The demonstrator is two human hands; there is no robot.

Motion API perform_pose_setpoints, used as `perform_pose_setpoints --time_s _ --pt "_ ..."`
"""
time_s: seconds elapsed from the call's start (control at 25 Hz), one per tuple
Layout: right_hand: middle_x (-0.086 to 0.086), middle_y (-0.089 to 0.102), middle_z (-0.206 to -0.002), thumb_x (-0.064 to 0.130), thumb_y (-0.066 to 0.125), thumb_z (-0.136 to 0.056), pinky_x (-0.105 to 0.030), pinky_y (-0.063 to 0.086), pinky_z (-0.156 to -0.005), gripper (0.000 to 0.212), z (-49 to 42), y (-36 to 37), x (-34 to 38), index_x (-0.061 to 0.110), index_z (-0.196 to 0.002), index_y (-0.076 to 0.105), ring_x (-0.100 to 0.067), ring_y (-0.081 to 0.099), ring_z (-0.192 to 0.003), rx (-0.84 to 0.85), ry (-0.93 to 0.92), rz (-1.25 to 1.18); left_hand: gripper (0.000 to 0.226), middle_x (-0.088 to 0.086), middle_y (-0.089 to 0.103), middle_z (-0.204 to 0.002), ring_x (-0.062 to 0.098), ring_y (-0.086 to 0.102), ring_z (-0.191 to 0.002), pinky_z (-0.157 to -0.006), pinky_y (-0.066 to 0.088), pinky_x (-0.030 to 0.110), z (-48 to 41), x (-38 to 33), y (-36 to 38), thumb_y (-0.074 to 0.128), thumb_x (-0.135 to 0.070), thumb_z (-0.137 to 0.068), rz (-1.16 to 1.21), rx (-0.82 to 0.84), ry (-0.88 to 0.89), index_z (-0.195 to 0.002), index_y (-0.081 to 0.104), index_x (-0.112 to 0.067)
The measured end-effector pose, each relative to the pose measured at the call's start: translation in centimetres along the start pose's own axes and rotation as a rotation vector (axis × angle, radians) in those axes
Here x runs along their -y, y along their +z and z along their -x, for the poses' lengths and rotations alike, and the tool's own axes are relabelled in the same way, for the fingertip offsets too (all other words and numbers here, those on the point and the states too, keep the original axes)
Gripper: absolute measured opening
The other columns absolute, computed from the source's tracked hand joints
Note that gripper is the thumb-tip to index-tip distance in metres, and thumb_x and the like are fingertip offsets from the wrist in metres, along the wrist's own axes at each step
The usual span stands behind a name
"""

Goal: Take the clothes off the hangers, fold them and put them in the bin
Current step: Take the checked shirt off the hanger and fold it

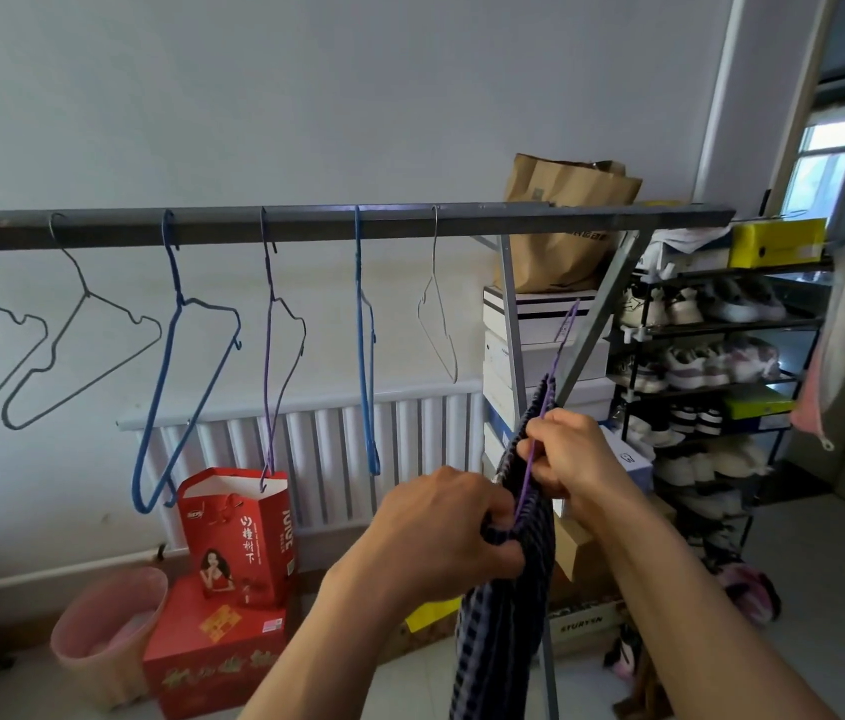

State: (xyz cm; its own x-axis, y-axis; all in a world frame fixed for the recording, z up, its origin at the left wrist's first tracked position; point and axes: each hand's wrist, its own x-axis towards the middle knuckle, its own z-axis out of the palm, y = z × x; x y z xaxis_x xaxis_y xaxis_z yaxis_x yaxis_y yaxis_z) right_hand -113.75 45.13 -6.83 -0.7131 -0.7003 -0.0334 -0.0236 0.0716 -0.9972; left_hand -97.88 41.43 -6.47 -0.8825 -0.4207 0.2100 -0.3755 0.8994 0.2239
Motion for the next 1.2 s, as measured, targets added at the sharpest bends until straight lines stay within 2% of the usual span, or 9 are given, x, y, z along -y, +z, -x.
perform_pose_setpoints --time_s 0.16,0.32,0.48,0.6,0.72,0.84,1.0,1.08,1.2 --pt "-0.011 0.053 -0.056 0.001 0.040 -0.096 -0.015 0.015 -0.033 0.025 -0.6 -0.3 0.7 0.007 -0.072 0.044 -0.009 0.022 -0.025 -0.018 -0.029 -0.151 0.024 -0.009 0.051 -0.071 0.010 0.051 -0.069 -0.056 0.037 0.029 0.3 -0.2 1.0 0.060 -0.047 -0.085 0.090 -0.080 -0.023 -0.077 0.048 -0.028" --pt "-0.005 0.048 -0.042 -0.001 0.039 -0.096 -0.015 0.014 -0.032 0.033 -1.1 -0.3 1.3 0.004 -0.064 0.043 -0.008 0.021 -0.025 0.011 -0.027 -0.307 0.030 -0.004 0.052 -0.067 0.013 0.053 -0.066 -0.058 0.045 0.031 0.1 0.0 1.1 0.058 -0.041 -0.087 0.099 -0.122 -0.035 -0.066 0.045 -0.025" --pt "0.000 0.037 -0.039 0.005 0.036 -0.098 -0.018 0.016 -0.030 0.038 -1.6 -1.3 2.4 0.008 -0.060 0.040 -0.006 0.022 -0.025 0.214 0.080 -0.432 0.032 -0.005 0.050 -0.064 0.011 0.048 -0.059 -0.052 0.035 0.027 0.2 0.1 2.0 0.057 -0.041 -0.089 0.147 -0.131 -0.046 -0.065 0.045 -0.024" --pt "0.001 0.039 -0.041 0.008 0.040 -0.097 -0.019 0.016 -0.034 0.033 -0.4 -1.8 3.8 0.010 -0.064 0.044 -0.007 0.026 -0.026 0.329 0.059 -0.397 0.030 -0.003 0.054 -0.064 0.012 0.049 -0.058 -0.055 0.040 0.030 -0.6 1.0 3.0 0.058 -0.041 -0.090 0.272 -0.230 -0.102 -0.070 0.053 -0.020" --pt "0.002 0.045 -0.041 0.011 0.042 -0.096 -0.020 0.013 -0.039 0.027 0.7 -2.6 6.4 0.011 -0.069 0.047 -0.006 0.028 -0.027 0.370 0.013 -0.352 0.029 0.004 0.063 -0.073 0.021 0.059 -0.068 -0.064 0.049 0.038 -1.4 2.2 3.9 0.057 -0.039 -0.093 0.366 -0.276 -0.194 -0.078 0.060 -0.014" --pt "0.001 0.046 -0.042 0.011 0.040 -0.097 -0.014 0.019 -0.031 0.026 1.0 -3.0 8.7 0.010 -0.073 0.047 -0.006 0.028 -0.025 0.423 -0.036 -0.324 0.027 0.005 0.064 -0.075 0.022 0.062 -0.070 -0.067 0.051 0.039 -1.6 3.4 4.5 0.055 -0.035 -0.095 0.468 -0.330 -0.292 -0.080 0.058 -0.013" --pt "0.003 0.038 -0.040 0.007 0.037 -0.098 -0.016 0.023 -0.032 0.024 -1.1 -2.1 10.8 0.011 -0.076 0.045 -0.008 0.028 -0.029 0.261 -0.214 -0.090 0.030 -0.005 0.056 -0.067 0.006 0.053 -0.060 -0.055 0.040 0.018 -1.3 4.4 3.9 0.056 -0.036 -0.095 0.516 -0.374 -0.365 -0.067 0.049 -0.026" --pt "0.004 0.036 -0.041 0.006 0.036 -0.099 -0.017 0.023 -0.033 0.024 -3.5 -1.2 11.4 0.011 -0.078 0.048 -0.008 0.028 -0.032 0.143 -0.254 0.011 0.034 -0.007 0.054 -0.070 0.005 0.052 -0.062 -0.057 0.040 0.020 -0.9 4.7 3.7 0.057 -0.039 -0.093 0.531 -0.369 -0.369 -0.063 0.047 -0.028" --pt "0.000 0.033 -0.050 0.008 0.036 -0.100 -0.019 0.023 -0.031 0.024 -6.9 -0.6 11.4 0.010 -0.081 0.050 -0.008 0.027 -0.034 0.077 -0.209 0.125 0.033 -0.006 0.048 -0.088 0.005 0.052 -0.079 -0.068 0.039 0.023 0.0 5.2 3.6 0.062 -0.045 -0.089 0.499 -0.392 -0.382 -0.061 0.050 -0.033"
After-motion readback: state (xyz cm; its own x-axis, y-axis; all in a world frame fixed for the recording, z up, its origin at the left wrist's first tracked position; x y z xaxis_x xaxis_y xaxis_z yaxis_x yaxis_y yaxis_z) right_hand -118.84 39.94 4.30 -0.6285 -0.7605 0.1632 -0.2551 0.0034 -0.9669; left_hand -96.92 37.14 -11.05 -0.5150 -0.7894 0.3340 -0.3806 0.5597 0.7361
